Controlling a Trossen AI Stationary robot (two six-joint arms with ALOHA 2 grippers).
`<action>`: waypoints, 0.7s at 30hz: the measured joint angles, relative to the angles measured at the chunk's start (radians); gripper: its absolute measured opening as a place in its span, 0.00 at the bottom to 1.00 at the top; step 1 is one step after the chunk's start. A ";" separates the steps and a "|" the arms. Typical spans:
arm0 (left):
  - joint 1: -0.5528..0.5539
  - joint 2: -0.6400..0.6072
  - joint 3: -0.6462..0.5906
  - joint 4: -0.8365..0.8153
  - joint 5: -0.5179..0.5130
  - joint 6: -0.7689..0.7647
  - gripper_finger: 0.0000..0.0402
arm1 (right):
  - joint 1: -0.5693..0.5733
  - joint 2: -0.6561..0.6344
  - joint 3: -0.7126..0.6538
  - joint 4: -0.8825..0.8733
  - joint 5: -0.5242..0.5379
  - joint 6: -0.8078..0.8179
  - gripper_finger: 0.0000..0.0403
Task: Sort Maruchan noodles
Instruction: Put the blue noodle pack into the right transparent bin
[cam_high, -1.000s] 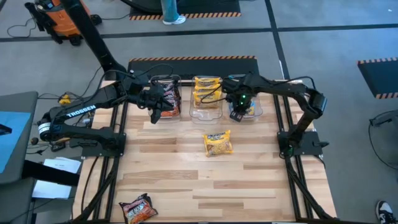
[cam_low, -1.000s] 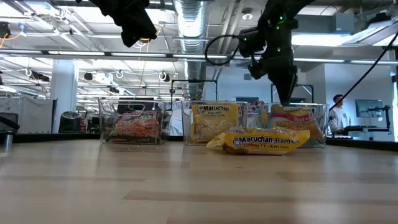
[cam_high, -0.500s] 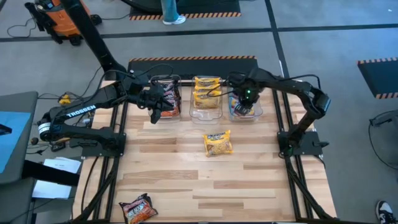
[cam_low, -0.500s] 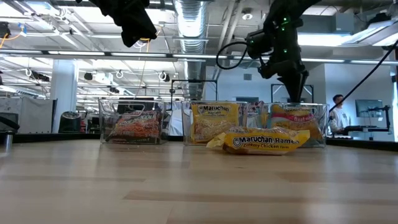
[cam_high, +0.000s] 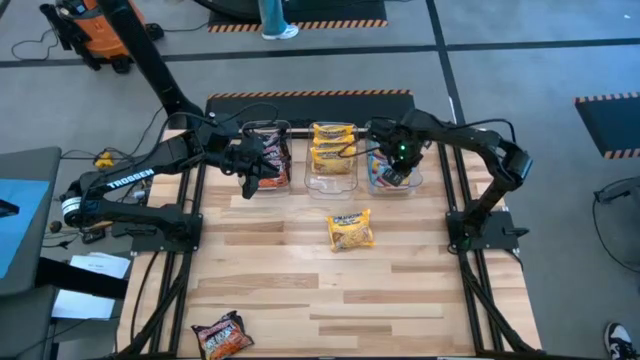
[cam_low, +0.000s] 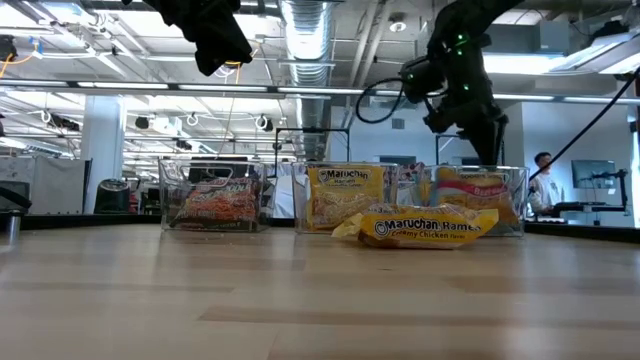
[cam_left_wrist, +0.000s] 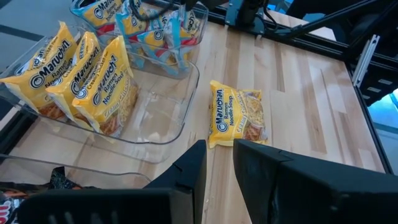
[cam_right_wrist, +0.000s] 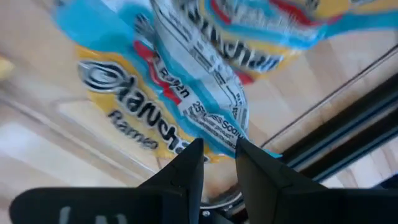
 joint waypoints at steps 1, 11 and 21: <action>0.000 0.000 0.000 0.000 0.000 0.000 0.17 | 0.000 0.000 -0.016 0.000 0.007 0.004 0.29; 0.000 0.000 0.000 0.002 -0.001 0.001 0.17 | 0.000 0.000 -0.095 -0.023 0.106 0.058 0.26; 0.000 0.000 0.000 0.002 -0.001 -0.001 0.17 | 0.024 -0.028 -0.094 -0.044 0.107 0.060 0.23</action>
